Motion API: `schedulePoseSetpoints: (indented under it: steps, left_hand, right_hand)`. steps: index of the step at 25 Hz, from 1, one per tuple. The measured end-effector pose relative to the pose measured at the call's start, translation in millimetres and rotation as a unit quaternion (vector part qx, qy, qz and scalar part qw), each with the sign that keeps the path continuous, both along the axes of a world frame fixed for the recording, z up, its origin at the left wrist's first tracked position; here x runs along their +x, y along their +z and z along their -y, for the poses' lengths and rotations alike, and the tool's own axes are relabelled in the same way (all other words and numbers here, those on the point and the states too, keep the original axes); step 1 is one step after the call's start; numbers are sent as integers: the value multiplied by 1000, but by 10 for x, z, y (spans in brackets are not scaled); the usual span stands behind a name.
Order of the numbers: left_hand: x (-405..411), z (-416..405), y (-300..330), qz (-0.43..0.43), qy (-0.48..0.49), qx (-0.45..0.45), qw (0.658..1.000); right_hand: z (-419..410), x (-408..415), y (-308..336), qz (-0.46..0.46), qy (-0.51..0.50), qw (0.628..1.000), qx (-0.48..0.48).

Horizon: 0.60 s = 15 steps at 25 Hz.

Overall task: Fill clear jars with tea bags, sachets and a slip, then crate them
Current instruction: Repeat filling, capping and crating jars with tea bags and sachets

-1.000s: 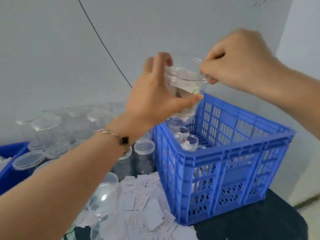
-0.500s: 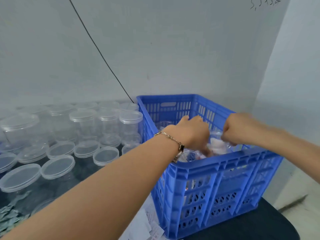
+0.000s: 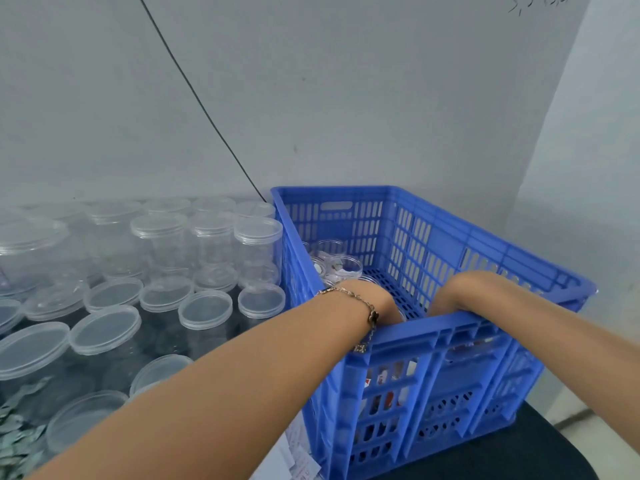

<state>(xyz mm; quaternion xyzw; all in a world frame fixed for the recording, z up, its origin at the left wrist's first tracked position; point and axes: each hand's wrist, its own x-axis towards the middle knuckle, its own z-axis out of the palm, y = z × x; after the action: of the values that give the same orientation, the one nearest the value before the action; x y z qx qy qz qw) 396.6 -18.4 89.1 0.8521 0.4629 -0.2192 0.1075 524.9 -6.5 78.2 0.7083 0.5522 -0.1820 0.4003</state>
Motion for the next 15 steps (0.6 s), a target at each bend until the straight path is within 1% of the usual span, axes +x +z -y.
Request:
schedulePoseSetpoints:
  steps: [2,5,7,9,10,11,13,14,15]
  left_hand:
    - [-9,10,29,0,7,-7,1000]
    - [-16,27,6,-3,-4,-10,1000]
    - [-8,15,-31,42,-37,-25,998]
    - [-67,9,31,130,-79,-3,988]
    - [-153,8,114,175,-86,19,981]
    - [-263,-7,211,212,-85,46,973]
    - [-582,-54,403,252,-72,110,959]
    - [-772,-73,471,261,-62,140,953]
    - [-986,-95,506,263,-42,165,950]
  right_hand:
    - [-25,-12,16,6,16,1000,-22]
    - [-20,-11,-1,-53,-15,998,-11]
    - [-11,-15,-49,-90,-30,995,23]
    - [-16,-11,-97,-129,-7,984,121]
    - [-25,-15,-93,-159,2,968,195]
    - [-28,-21,-51,-210,-9,938,277]
    - [-50,-92,107,-334,-54,846,412]
    - [-57,-181,213,-387,-66,802,449]
    - [-59,-337,315,-429,-67,768,471]
